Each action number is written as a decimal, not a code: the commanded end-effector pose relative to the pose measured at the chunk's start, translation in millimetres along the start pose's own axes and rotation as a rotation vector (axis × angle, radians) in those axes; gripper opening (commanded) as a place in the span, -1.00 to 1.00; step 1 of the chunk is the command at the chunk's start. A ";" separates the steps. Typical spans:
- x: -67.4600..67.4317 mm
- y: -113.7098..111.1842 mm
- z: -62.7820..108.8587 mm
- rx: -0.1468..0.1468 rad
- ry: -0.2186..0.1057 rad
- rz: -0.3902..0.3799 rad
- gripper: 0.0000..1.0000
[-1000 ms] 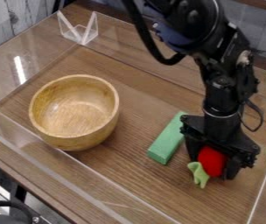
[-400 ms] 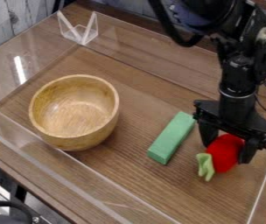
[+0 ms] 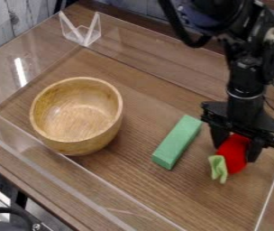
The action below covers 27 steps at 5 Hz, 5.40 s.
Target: Move the red fruit to the right side of the table
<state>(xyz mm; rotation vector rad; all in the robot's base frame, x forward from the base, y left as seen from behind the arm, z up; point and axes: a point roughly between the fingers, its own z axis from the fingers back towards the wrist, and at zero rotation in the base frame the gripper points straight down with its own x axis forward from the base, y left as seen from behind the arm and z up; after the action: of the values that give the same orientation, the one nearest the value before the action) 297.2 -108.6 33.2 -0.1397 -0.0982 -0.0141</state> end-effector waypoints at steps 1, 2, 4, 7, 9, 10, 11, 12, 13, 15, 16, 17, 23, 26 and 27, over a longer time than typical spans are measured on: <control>1.4 10.3 1.7 -0.007 -0.018 -0.004 1.00; 6.8 19.0 9.2 -0.003 -0.025 0.068 1.00; 14.7 32.4 30.1 -0.013 -0.028 0.110 1.00; 36.1 57.1 99.7 -0.041 -0.134 0.077 1.00; 39.8 56.4 112.1 -0.031 -0.160 0.071 1.00; 36.5 80.3 112.8 -0.007 -0.175 0.087 1.00; 35.9 107.6 120.2 0.042 -0.208 0.096 1.00; 38.6 132.2 128.3 0.085 -0.246 0.110 1.00; 45.6 156.5 130.8 0.109 -0.272 0.085 1.00; 65.9 181.6 124.1 0.151 -0.297 0.086 1.00; 74.1 179.4 119.2 0.165 -0.302 0.103 1.00; 82.0 177.3 114.7 0.179 -0.305 0.120 1.00; 81.8 172.9 104.8 0.234 -0.304 0.157 1.00; 81.9 194.9 94.7 0.249 -0.317 0.196 1.00; 81.3 199.1 99.5 0.240 -0.327 0.177 1.00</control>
<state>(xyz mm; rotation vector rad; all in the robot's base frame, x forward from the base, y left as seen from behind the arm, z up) 366.2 97.9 84.2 0.0779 -0.3335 0.1991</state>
